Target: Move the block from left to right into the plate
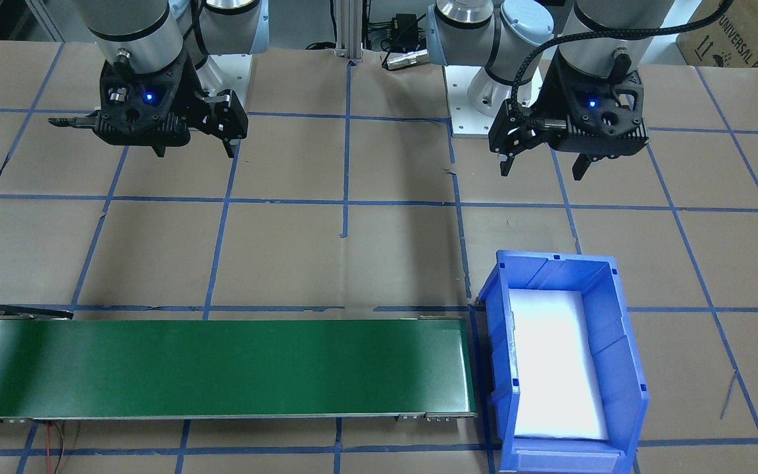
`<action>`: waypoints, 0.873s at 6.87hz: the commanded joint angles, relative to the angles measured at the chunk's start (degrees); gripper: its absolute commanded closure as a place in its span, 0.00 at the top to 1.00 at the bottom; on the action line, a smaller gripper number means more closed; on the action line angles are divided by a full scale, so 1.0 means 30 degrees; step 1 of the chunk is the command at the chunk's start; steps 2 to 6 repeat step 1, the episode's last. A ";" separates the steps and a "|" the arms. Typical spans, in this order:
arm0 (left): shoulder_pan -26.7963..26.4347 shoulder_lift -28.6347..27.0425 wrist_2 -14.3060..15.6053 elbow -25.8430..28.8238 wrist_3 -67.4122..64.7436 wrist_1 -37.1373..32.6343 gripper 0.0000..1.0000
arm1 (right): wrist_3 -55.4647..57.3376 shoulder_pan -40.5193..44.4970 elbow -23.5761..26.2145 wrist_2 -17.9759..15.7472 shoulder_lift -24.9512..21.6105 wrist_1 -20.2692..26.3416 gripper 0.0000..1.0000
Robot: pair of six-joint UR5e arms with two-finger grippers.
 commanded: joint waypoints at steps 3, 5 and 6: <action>0.0011 0.0000 -0.0031 0.0041 -0.0027 0.0029 1.00 | -0.0810 -0.0980 0.0047 -0.0052 0.0049 0.0046 1.00; 0.0011 0.0000 -0.0031 0.0041 -0.0027 0.0029 1.00 | -0.0810 -0.0980 0.0047 -0.0052 0.0049 0.0046 1.00; 0.0011 0.0000 -0.0031 0.0041 -0.0027 0.0029 1.00 | -0.0810 -0.0980 0.0047 -0.0052 0.0049 0.0046 1.00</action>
